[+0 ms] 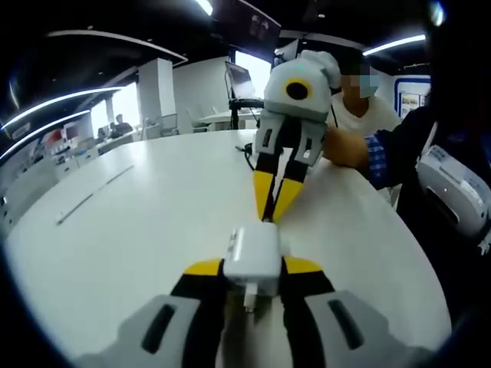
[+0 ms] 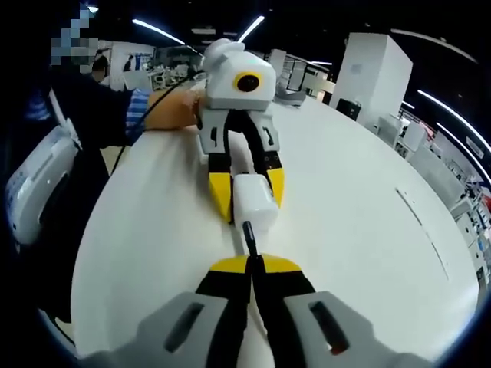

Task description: Plug the desk Type‑C cable into the charger adapter.

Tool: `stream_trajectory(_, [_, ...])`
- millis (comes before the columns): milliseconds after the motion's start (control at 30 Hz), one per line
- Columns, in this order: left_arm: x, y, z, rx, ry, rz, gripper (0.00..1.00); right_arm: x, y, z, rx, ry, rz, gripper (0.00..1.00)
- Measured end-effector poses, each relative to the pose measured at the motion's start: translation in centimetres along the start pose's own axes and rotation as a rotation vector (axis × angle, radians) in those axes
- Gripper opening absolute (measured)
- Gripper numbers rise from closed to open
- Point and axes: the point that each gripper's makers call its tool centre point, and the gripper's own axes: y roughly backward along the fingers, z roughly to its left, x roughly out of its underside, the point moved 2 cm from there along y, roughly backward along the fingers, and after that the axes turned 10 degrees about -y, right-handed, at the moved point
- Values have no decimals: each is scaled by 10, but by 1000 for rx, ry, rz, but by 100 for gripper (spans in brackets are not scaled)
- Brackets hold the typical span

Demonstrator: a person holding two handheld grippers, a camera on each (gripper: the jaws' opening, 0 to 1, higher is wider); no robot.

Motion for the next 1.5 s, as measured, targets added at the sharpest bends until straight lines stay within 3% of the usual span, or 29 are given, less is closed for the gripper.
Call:
stream_trajectory(467, [-2,-2,-2,11,-45,-15,28,1,-1,-6,-33,15,-46,5])
stream_trajectory(600, [-6,3,1,-8,-52,-24,33,2,1,-4,-53,46,-52,13])
stream_trajectory(833, [-18,20,12,-56,-33,-75,39,-9,13,-2,-74,10,-139,15])
stream_trajectory(967, [-35,37,28,-156,-34,-141,34,-22,23,-5,-54,2,-215,16])
stream_trajectory(1033, [-47,54,41,-245,-32,-188,39,-33,33,-12,-16,-9,-288,17])
stream_trajectory(1100, [-57,67,48,-293,-18,-234,44,-40,42,-19,34,-8,-331,17])
stream_trajectory(1133, [-66,81,57,-354,-5,-270,47,-45,48,-24,64,-8,-363,17])
stream_trajectory(1267, [-71,112,73,-511,2,-295,53,-56,68,-45,161,-44,-458,17])
stream_trajectory(1367, [-71,132,82,-600,25,-311,53,-60,81,-45,208,-55,-509,17])
stream_trajectory(1467, [-76,164,88,-743,17,-356,53,-62,91,-45,268,-21,-530,18])
stream_trajectory(1500, [-76,167,89,-755,16,-358,54,-63,92,-44,276,-16,-532,18])
